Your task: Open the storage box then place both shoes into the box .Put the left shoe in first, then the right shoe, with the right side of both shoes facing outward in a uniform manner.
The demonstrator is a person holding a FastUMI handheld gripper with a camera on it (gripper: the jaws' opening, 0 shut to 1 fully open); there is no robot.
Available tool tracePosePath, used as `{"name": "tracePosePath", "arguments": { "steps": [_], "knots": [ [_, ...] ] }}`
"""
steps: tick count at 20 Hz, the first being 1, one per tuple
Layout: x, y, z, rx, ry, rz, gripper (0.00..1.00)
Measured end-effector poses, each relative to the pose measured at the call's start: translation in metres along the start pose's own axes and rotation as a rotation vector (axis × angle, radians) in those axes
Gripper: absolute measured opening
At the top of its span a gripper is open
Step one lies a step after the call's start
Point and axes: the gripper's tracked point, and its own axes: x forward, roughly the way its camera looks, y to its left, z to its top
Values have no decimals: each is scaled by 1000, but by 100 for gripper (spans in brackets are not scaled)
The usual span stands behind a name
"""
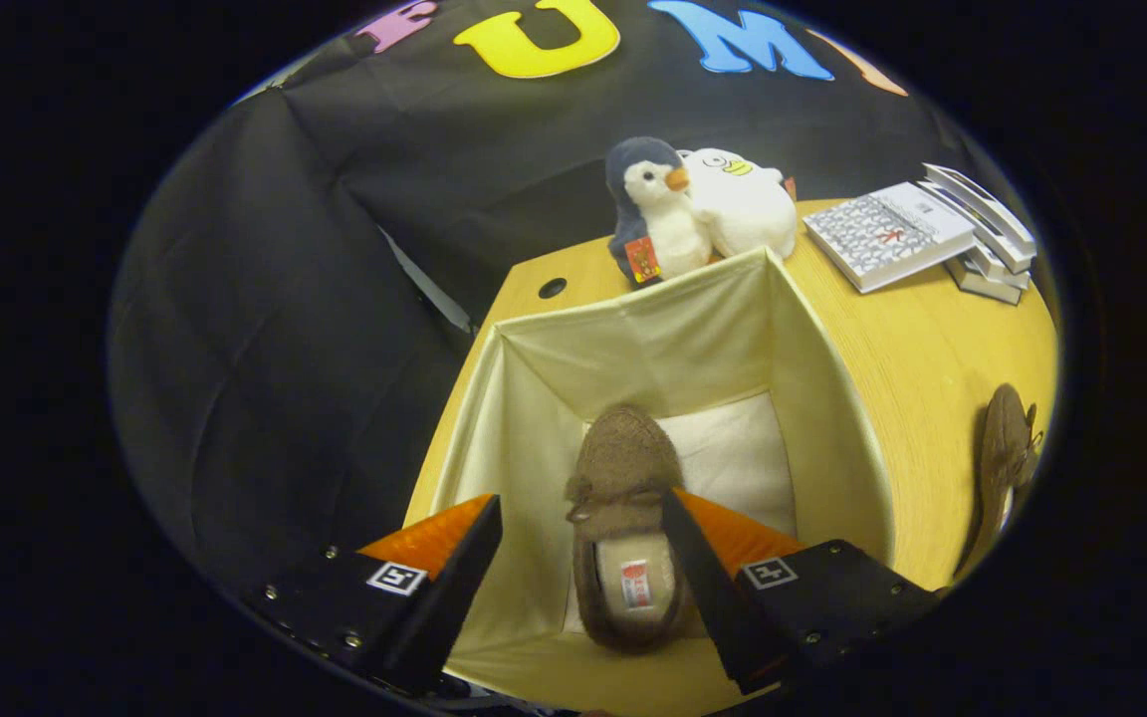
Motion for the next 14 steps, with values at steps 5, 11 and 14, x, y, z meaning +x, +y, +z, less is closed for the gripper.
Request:
{"name": "tracePosePath", "arguments": {
  "steps": [5, 11, 14],
  "knots": [
    [-49, -8, 31, -115, -111, 32, 98],
    [-105, -64, 60, -169, -231, -18, 98],
    [-127, -100, 66, -175, -261, -62, 97]
  ]
}}
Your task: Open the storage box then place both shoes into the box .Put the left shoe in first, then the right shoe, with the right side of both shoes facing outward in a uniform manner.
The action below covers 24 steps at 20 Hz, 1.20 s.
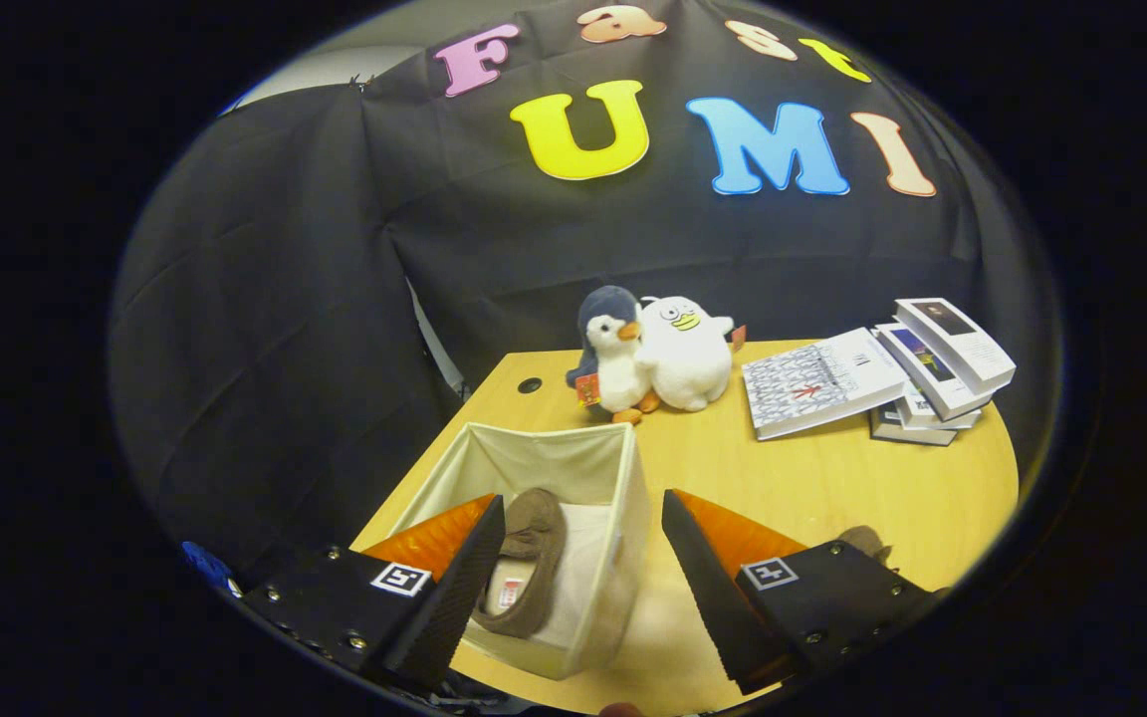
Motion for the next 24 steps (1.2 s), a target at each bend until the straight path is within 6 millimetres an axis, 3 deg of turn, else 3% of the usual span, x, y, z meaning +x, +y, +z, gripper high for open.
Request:
{"name": "tracePosePath", "arguments": {
  "steps": [7, 12, 19, 24],
  "knots": [
    [-36, -82, -13, -8, -6, -108, 98],
    [-55, -142, -36, -18, 18, -197, 98],
    [-69, -202, -90, -30, 109, -267, 98],
    [-68, -235, -134, -42, 192, -299, 98]
  ]
}}
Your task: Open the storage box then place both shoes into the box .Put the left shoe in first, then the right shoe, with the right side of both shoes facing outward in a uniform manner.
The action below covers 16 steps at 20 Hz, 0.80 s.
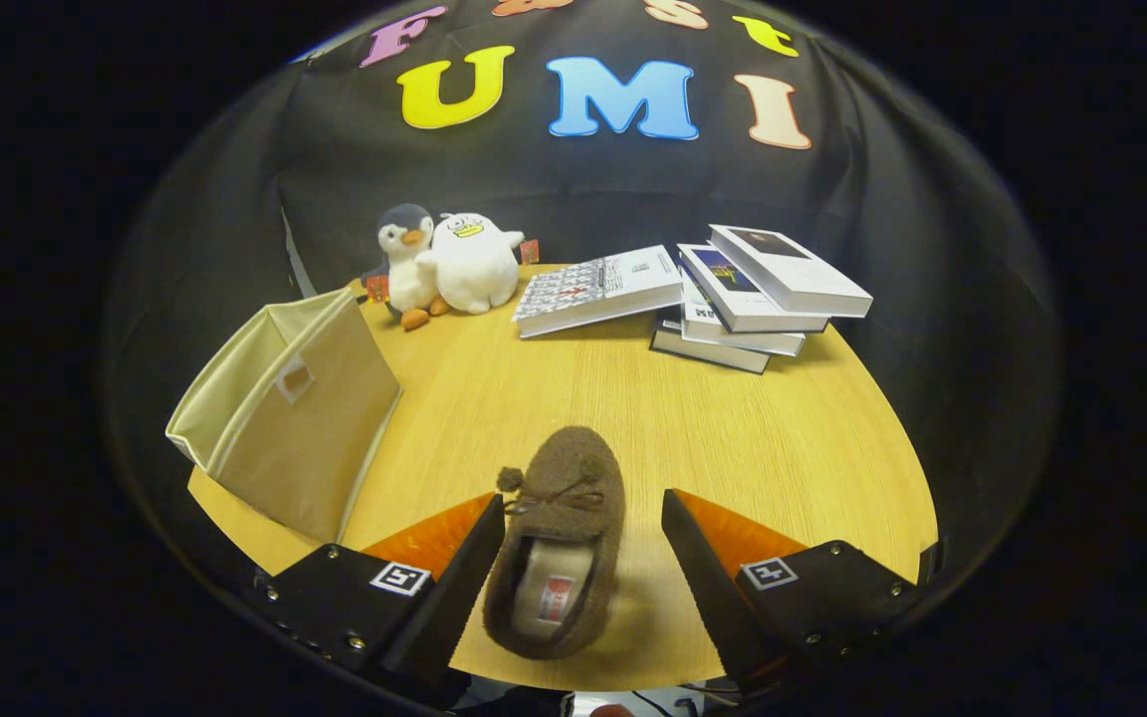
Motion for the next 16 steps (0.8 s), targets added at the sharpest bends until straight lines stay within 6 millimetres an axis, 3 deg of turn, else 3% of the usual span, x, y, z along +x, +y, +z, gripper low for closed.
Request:
{"name": "tracePosePath", "arguments": {
  "steps": [5, 8, 10, 12, 15, 16],
  "knots": [
    [23, -8, -39, -13, 97, 7, 98],
    [36, -7, -52, -5, 145, 13, 97],
    [43, -8, -60, 3, 177, 15, 85],
    [49, -3, -59, 34, 186, 36, 81],
    [52, -1, -60, 94, 212, 38, 26],
    [53, -2, -59, 95, 218, 38, 26]
  ]
}}
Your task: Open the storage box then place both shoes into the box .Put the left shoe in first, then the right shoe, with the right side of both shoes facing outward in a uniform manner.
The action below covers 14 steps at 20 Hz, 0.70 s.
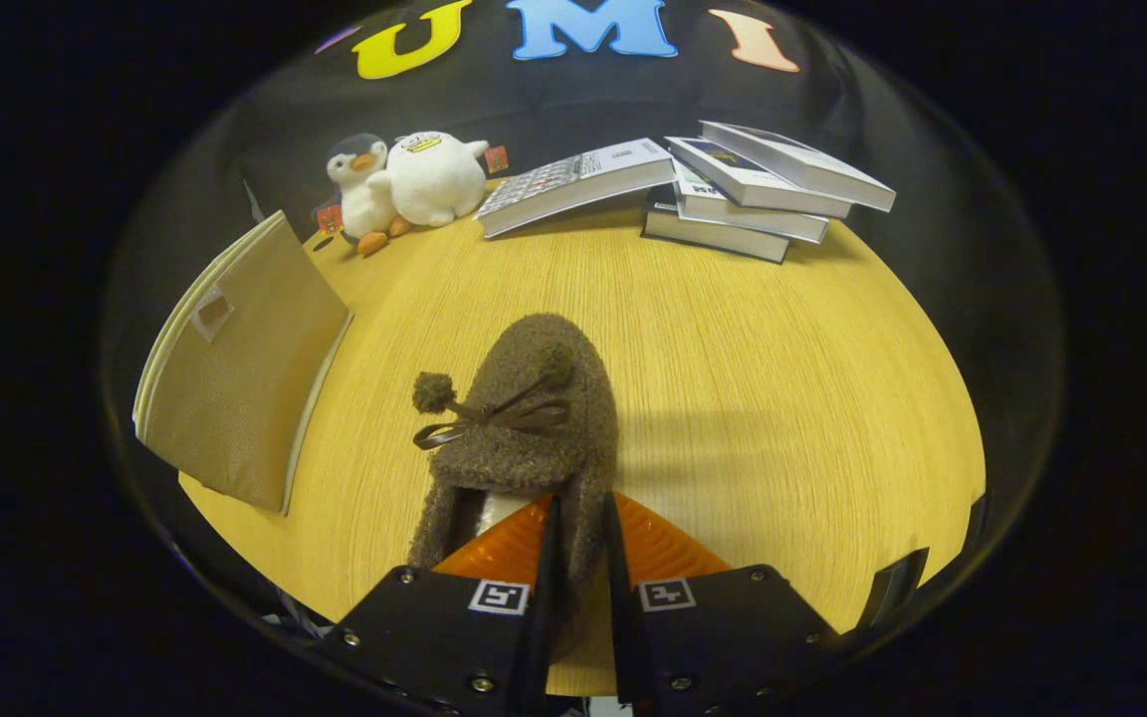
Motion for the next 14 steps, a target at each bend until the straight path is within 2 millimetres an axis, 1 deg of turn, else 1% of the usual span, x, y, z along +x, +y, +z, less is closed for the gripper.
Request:
{"name": "tracePosePath", "arguments": {
  "steps": [1, 2, 3, 5, 8, 14],
  "knots": [
    [0, -12, -2, 26, -26, -48, 26],
    [2, -11, 4, 38, -10, -48, 2],
    [1, -10, 3, 64, -3, -41, 1],
    [-6, -5, 5, 114, -2, -29, 1],
    [-18, 7, 16, 178, -15, -2, 1],
    [-53, 39, 59, 235, -75, 39, 1]
  ]
}}
